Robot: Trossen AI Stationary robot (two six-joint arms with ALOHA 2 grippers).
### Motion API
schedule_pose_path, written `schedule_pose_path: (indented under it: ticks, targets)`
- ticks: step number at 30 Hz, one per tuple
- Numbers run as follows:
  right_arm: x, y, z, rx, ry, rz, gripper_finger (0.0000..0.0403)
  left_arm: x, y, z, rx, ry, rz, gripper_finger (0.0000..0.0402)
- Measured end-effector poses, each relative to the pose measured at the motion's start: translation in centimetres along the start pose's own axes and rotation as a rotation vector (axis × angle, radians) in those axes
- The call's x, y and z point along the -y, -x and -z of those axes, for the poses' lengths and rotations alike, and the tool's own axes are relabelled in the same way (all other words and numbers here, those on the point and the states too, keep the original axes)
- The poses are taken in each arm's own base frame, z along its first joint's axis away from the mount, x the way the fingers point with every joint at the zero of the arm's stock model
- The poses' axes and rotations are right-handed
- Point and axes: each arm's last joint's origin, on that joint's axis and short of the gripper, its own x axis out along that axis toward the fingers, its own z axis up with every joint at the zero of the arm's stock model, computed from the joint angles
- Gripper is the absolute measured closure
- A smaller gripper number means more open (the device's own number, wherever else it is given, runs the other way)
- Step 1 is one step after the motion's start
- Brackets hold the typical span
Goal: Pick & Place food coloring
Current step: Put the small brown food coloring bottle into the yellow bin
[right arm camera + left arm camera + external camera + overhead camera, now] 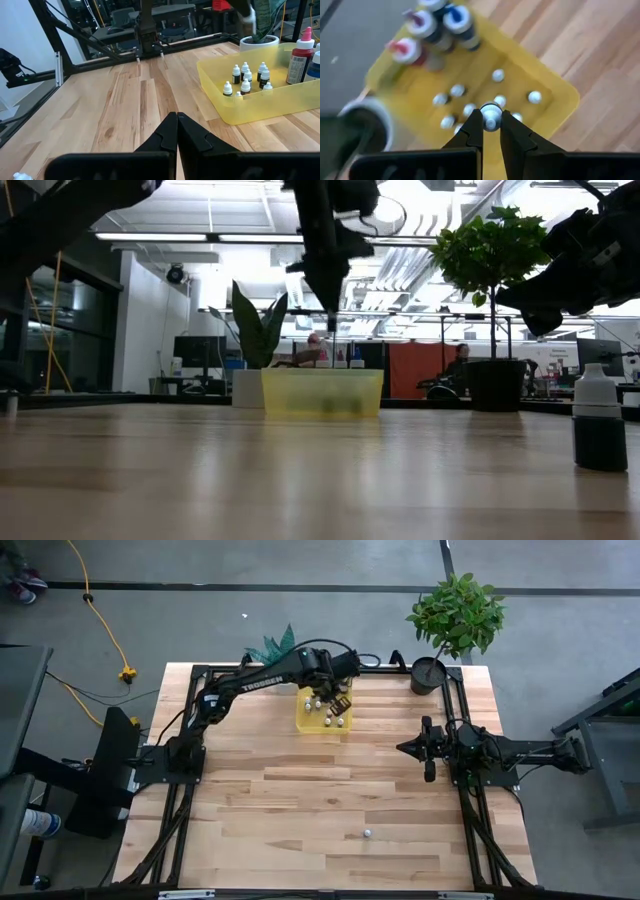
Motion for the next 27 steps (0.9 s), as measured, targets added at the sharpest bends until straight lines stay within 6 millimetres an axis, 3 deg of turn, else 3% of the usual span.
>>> schedule_pose_path:
  ticks: [4, 9, 14, 19, 27]
  targets:
    - [0.0, 0.0, 0.0, 0.000, 0.000, 0.000, 0.0402, -0.6, -2.7, -0.4, -0.001, -0.070, 0.081, 0.0378]
    - [0.0, 0.0, 0.0, 0.000, 0.000, 0.000, 0.0402, -2.0, -5.8, -0.4, 0.002, 0.003, 0.092, 0.0378]
    - [0.0, 0.0, 0.0, 0.000, 0.000, 0.000, 0.0402, -3.4, -6.7, -0.6, -0.002, 0.107, 0.074, 0.0378]
    - [0.0, 0.0, 0.0, 0.000, 0.000, 0.000, 0.0402, -3.4, -7.4, -0.7, -0.004, 0.146, 0.087, 0.0378]
    - [0.0, 0.0, 0.0, 0.000, 0.000, 0.000, 0.0402, -2.7, -10.5, -0.5, -0.050, 0.158, 0.100, 0.0378]
